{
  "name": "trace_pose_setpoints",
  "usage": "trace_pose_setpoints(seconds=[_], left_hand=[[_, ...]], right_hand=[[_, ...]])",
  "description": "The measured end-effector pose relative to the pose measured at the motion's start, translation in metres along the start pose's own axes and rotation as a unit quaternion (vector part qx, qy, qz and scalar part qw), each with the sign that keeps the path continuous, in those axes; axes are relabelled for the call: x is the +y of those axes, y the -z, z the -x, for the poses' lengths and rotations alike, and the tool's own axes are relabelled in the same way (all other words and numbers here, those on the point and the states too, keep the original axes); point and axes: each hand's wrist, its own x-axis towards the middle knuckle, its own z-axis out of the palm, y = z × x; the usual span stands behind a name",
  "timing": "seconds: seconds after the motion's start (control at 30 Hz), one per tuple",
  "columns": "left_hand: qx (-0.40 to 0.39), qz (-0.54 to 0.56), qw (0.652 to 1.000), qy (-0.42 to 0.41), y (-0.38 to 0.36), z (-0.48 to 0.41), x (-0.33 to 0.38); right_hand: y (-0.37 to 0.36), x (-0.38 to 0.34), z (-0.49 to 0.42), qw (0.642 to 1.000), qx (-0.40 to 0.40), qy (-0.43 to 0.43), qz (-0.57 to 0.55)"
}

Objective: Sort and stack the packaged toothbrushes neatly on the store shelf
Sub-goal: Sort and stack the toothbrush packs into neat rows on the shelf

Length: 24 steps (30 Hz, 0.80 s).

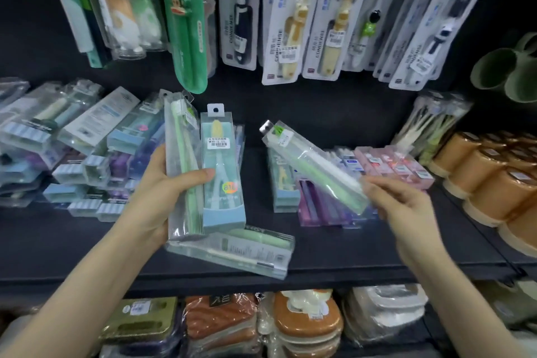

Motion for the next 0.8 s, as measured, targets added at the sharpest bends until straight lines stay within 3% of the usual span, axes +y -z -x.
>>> trace_pose_setpoints(seconds=[0.13, 0.23, 0.4, 0.5, 0.57, 0.6, 0.63, 0.7, 0.8], left_hand=[[-0.013, -0.027, 1.0, -0.005, -0.021, 0.003, -0.003], [-0.03, -0.046, 0.999, 0.001, -0.039, 0.007, -0.009], [-0.035, -0.057, 0.997, 0.032, -0.063, 0.009, -0.021], [-0.028, -0.061, 0.997, 0.043, -0.073, 0.007, -0.026], [-0.025, -0.055, 0.997, 0.042, -0.078, 0.004, -0.027], [-0.023, -0.052, 0.998, 0.041, -0.08, 0.003, -0.026], [-0.019, -0.051, 0.998, 0.04, -0.082, 0.002, -0.026], [-0.01, -0.051, 0.998, 0.036, -0.084, 0.001, -0.027], [0.028, -0.014, 0.999, 0.037, -0.087, -0.001, -0.029]], right_hand=[[0.073, 0.019, -0.007, 0.988, 0.022, -0.13, -0.078], [0.11, 0.04, -0.009, 0.982, -0.009, -0.186, -0.031], [0.109, 0.069, -0.014, 0.972, -0.089, -0.194, 0.099], [0.098, 0.073, -0.018, 0.95, -0.128, -0.119, 0.26], [0.09, 0.068, -0.016, 0.888, -0.082, 0.002, 0.452], [0.081, 0.061, -0.013, 0.876, -0.039, 0.065, 0.476], [0.068, 0.049, -0.007, 0.889, -0.018, 0.105, 0.445], [0.032, 0.019, 0.011, 0.95, -0.069, 0.086, 0.292], [-0.022, -0.012, 0.033, 0.969, -0.176, 0.039, 0.168]])
